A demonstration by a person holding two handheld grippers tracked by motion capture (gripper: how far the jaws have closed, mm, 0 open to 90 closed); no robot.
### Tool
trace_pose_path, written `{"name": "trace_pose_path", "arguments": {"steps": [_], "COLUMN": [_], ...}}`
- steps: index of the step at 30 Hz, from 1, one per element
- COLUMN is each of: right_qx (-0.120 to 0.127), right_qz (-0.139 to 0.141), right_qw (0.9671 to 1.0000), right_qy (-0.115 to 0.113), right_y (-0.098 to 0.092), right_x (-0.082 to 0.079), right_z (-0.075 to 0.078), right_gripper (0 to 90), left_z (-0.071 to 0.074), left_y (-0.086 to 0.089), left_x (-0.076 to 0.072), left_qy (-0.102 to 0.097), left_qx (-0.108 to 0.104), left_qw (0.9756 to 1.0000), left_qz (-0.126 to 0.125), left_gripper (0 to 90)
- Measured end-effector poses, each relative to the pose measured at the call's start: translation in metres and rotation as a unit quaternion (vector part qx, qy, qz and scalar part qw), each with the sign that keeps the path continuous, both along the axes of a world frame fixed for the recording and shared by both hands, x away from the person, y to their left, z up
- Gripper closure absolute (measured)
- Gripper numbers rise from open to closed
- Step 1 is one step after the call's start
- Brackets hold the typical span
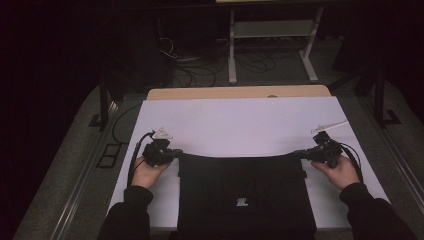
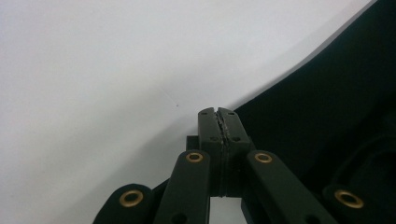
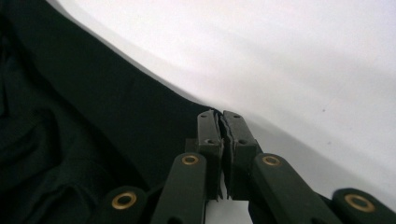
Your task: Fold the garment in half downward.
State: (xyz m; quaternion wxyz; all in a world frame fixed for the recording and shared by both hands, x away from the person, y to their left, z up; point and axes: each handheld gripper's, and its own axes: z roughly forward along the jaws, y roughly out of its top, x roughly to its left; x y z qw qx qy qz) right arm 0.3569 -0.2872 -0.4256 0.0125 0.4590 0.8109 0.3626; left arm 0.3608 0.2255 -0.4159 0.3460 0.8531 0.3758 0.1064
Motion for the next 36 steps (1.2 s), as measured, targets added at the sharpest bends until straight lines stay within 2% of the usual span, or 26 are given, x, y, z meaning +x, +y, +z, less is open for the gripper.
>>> {"name": "trace_pose_path", "arguments": {"steps": [4, 7, 13, 19, 30, 36], "right_qx": [-0.003, -0.012, 0.000, 0.000, -0.014, -0.021], "right_qz": [-0.003, -0.003, -0.009, -0.009, -0.019, -0.025], "right_qw": [1.0000, 0.9999, 0.9999, 0.9998, 0.9995, 0.9992], "right_qy": [-0.007, -0.009, -0.013, -0.019, -0.021, -0.023], "right_y": [0.004, 0.006, 0.006, 0.007, 0.009, 0.012], "right_x": [0.002, 0.006, 0.014, 0.020, 0.032, 0.042], "right_z": [0.007, 0.009, 0.016, 0.024, 0.046, 0.059], "right_gripper": [85.3, 85.4, 85.3, 85.3, 85.3, 85.3], "left_z": [0.003, 0.009, 0.021, 0.036, 0.055, 0.071], "left_y": [-0.001, 0.001, 0.005, 0.003, 0.003, 0.003], "left_x": [0.005, 0.008, 0.016, 0.022, 0.031, 0.039], "left_qy": [-0.003, -0.008, -0.012, -0.020, -0.027, -0.033], "left_qx": [0.010, 0.007, 0.008, 0.016, 0.015, 0.020], "left_qw": [0.9999, 0.9999, 0.9998, 0.9996, 0.9993, 0.9989], "left_qz": [-0.001, 0.004, 0.010, 0.008, 0.021, 0.026], "left_gripper": [88.8, 88.8, 88.8, 88.7, 88.7, 88.7]}}
